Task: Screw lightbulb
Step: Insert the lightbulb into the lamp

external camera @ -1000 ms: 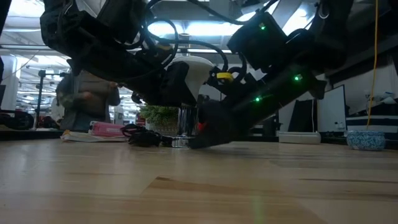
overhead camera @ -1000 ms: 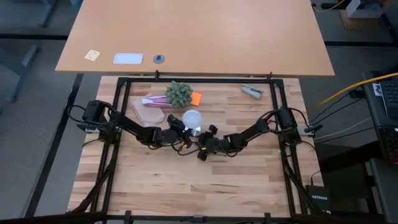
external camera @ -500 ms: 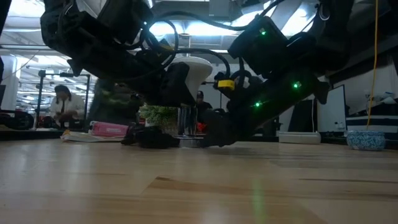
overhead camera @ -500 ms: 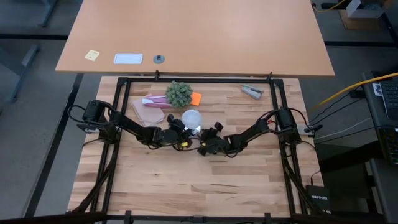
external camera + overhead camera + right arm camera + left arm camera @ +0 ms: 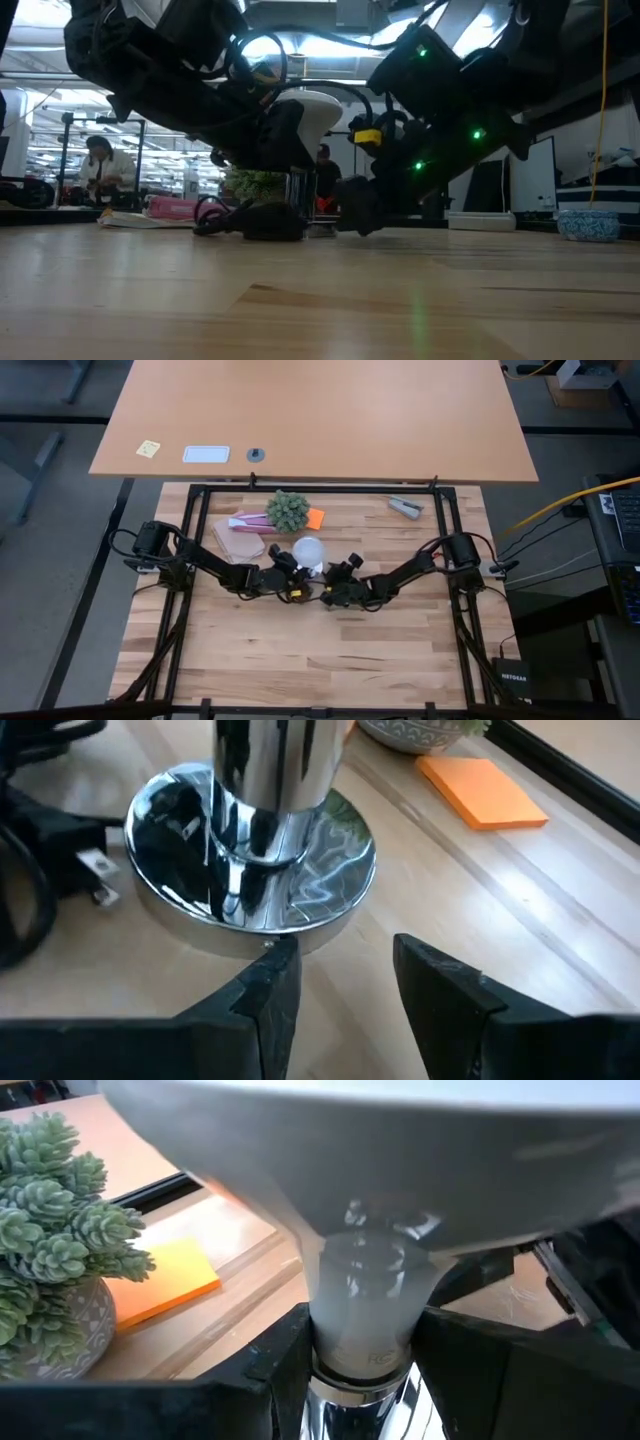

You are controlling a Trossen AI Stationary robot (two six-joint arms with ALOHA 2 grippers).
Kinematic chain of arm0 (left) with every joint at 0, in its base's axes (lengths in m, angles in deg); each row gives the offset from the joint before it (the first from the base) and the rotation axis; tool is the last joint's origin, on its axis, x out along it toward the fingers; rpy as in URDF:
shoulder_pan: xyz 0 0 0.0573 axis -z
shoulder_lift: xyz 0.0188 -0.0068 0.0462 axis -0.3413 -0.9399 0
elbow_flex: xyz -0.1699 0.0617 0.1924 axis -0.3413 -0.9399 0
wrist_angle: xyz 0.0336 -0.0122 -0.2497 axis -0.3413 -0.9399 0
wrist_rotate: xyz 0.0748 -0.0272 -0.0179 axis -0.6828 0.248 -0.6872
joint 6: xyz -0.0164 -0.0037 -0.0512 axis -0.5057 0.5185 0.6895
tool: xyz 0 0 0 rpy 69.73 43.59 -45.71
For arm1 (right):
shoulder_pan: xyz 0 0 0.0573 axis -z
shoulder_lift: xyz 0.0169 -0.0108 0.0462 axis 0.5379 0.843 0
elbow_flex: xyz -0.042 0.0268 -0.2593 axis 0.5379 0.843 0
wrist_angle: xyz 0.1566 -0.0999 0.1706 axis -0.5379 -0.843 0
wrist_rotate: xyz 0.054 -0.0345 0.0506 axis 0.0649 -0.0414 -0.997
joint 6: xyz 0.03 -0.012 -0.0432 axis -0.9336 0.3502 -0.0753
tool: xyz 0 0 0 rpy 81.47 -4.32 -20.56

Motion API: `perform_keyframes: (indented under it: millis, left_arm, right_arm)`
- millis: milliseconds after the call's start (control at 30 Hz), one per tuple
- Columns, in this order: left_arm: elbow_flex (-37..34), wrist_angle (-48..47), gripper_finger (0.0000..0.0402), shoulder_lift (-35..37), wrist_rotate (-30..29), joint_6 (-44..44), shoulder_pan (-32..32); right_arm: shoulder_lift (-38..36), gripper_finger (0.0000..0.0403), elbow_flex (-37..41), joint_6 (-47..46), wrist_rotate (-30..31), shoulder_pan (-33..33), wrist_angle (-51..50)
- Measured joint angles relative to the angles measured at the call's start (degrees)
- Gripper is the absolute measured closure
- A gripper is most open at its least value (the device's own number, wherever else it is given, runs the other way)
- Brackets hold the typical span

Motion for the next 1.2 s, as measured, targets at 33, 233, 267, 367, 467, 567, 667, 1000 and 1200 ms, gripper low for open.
perform_keyframes:
  millis: [33,233,267,367,467,567,667,1000,1200]
  left_arm:
    - [0.0,0.0,0.0251,0.0,0.2,0.0,0.0]
    - [0.1,0.3,0.0251,0.0,1.3,0.1,0.2]
    - [0.1,0.2,0.0251,0.0,1.2,0.1,0.1]
    - [0.1,0.2,0.0251,0.0,0.9,0.1,0.1]
    - [0.1,0.1,0.0251,0.0,0.5,0.1,0.1]
    - [0.1,0.1,0.0251,0.0,0.4,0.1,0.1]
    - [0.1,0.1,0.0251,0.0,0.2,0.1,0.1]
    - [0.0,0.1,0.0251,0.0,-0.1,0.5,0.1]
    - [0.0,0.1,0.0251,0.0,-0.2,0.6,0.0]
  right_arm:
    - [-0.6,0.0235,0.0,0.0,0.0,-0.2,-0.9]
    - [-4.4,0.0235,-0.2,-0.1,0.4,-1.7,-3.9]
    - [-4.8,0.0235,-0.2,-0.1,0.1,-2.0,-4.0]
    - [-6.5,0.0235,-0.2,-0.1,-0.5,-3.1,-4.0]
    - [-7.5,0.0235,-0.2,-0.1,-2.4,-4.4,-3.9]
    - [-7.7,0.0235,-0.2,-0.3,-7.8,-5.5,-2.1]
    - [-7.8,0.0235,-0.2,-0.5,-16.8,-6.3,1.1]
    - [-7.8,0.0235,-0.2,-0.7,-30.6,-6.3,10.8]
    - [-7.0,0.0235,-0.2,-0.7,-28.7,-6.3,12.0]
